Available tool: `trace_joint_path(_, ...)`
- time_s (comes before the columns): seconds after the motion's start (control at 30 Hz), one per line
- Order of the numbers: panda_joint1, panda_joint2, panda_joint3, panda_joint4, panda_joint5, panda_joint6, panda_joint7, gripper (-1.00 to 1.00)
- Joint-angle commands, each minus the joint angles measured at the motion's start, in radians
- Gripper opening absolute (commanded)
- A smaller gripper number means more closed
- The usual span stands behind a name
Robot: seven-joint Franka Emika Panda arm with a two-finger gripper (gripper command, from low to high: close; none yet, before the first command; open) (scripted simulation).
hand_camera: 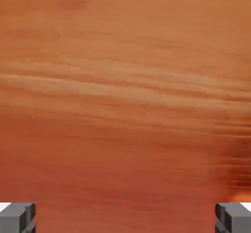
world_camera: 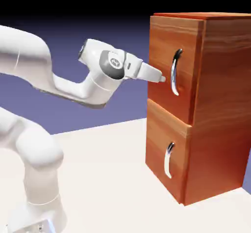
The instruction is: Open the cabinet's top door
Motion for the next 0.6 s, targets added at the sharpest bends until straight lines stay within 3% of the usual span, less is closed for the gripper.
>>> trace_joint_path(0.0, 0.009, -0.008, -0.012, 0.004, -0.044, -0.001, 0.034, 0.0)
trace_joint_path(0.57, 0.164, -0.14, -0.214, 0.065, -0.783, -0.018, 0.615, 0.0)
